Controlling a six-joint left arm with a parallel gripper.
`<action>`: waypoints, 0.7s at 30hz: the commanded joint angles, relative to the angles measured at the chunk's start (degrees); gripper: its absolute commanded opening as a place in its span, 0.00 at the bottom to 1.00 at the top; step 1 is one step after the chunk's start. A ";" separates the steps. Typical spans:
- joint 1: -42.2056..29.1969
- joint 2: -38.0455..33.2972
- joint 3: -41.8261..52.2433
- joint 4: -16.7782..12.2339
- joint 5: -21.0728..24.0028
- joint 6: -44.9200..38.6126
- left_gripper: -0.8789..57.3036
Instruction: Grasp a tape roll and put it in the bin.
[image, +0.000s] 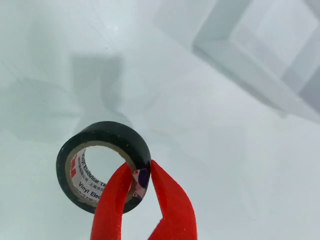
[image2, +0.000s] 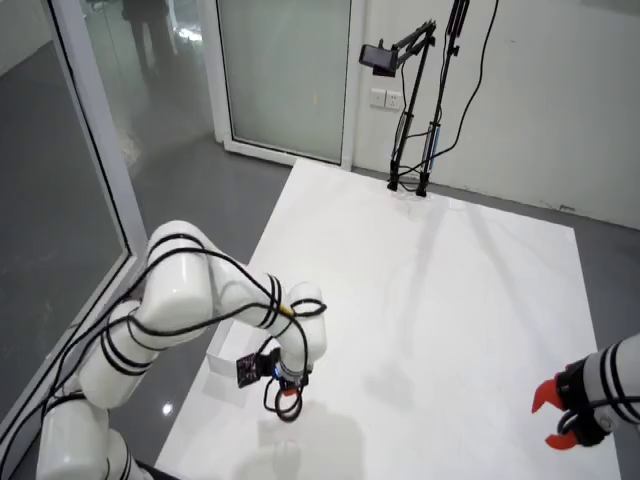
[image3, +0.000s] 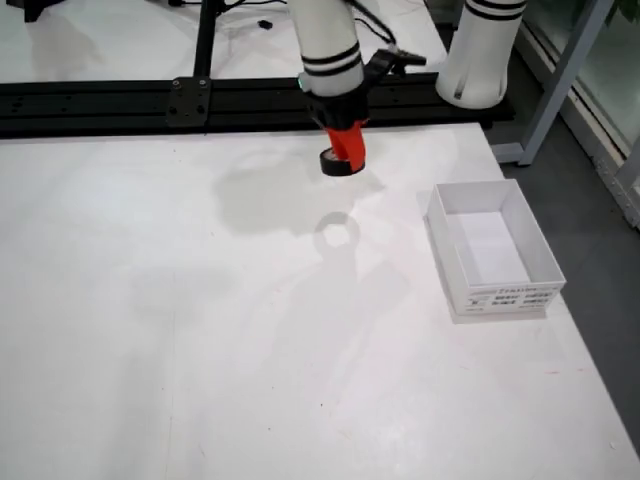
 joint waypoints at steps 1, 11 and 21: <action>8.75 -11.26 0.00 1.16 8.94 0.17 0.00; 18.07 -13.02 0.00 1.60 9.82 0.26 0.00; 28.79 -13.99 0.18 2.30 9.82 5.00 0.00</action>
